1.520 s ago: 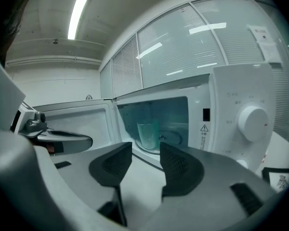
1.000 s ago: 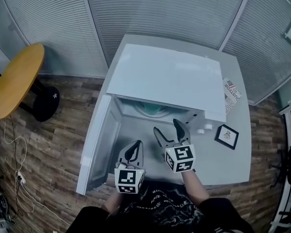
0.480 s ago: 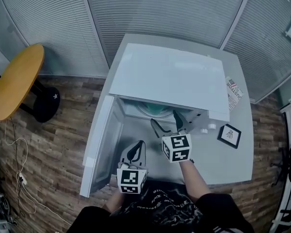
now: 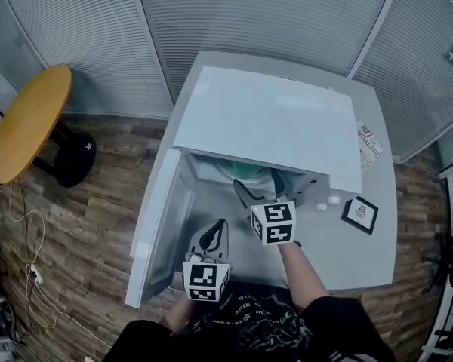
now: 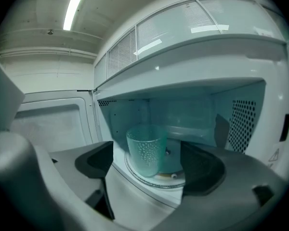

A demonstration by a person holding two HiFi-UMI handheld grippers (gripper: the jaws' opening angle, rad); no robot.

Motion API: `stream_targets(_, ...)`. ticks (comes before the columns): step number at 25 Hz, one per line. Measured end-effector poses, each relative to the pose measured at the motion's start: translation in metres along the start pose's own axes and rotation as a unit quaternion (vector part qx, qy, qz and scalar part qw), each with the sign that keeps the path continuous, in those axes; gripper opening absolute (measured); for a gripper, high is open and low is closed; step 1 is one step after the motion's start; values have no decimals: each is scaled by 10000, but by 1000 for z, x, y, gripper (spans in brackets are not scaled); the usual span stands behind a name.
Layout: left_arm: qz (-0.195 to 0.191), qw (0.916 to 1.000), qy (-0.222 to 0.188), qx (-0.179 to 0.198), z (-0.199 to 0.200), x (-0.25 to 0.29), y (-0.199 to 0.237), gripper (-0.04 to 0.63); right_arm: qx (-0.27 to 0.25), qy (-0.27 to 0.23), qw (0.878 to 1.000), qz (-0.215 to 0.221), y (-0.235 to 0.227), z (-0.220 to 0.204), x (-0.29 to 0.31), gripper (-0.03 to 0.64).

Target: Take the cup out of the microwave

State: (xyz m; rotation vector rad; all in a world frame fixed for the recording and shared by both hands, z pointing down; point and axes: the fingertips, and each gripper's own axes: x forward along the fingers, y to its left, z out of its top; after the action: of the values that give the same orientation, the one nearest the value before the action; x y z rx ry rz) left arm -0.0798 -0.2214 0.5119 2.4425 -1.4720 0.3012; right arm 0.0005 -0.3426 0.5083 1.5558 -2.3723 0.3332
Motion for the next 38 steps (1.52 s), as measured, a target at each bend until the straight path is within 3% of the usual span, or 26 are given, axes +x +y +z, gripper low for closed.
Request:
stream_targets(11,-246,9991,287,169,-12,5,-13,6,10,117,9999,96,0,-5,27,411)
stream_targets(38,-369,9985,376,164,-13,11,-9,6,-359,322,9987,184,-1,-8,55,396)
